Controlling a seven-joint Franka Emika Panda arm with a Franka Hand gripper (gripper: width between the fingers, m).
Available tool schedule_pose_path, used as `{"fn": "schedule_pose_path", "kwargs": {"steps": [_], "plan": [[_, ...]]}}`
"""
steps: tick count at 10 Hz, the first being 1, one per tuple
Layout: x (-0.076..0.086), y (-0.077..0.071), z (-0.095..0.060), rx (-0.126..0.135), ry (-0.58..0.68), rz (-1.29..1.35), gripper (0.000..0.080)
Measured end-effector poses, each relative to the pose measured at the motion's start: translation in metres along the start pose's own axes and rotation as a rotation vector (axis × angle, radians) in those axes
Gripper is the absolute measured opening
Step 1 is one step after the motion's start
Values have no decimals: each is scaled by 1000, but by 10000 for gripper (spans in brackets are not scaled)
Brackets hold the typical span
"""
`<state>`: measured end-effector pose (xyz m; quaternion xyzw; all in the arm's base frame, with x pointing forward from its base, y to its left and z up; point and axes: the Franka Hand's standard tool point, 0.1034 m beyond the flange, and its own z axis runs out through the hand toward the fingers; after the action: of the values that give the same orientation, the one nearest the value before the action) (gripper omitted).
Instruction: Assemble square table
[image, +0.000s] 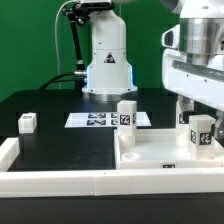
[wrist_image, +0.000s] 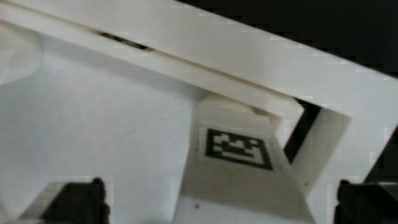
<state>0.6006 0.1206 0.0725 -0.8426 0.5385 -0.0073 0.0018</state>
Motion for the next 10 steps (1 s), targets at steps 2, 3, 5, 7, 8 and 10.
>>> {"fn": "schedule_pose_path", "kwargs": {"steps": [2,3,5,7,8,10], "plan": [[-4,-3,4,24,10,-231,648],[-2,-5,4,36,21,-372,648],[0,-5,4,36,26,-504,648],[1,-5,4,34,29,-647,648],[1,-5,4,33,31,-695,648],[-2,-9,3,33,58,-979,648]]}}
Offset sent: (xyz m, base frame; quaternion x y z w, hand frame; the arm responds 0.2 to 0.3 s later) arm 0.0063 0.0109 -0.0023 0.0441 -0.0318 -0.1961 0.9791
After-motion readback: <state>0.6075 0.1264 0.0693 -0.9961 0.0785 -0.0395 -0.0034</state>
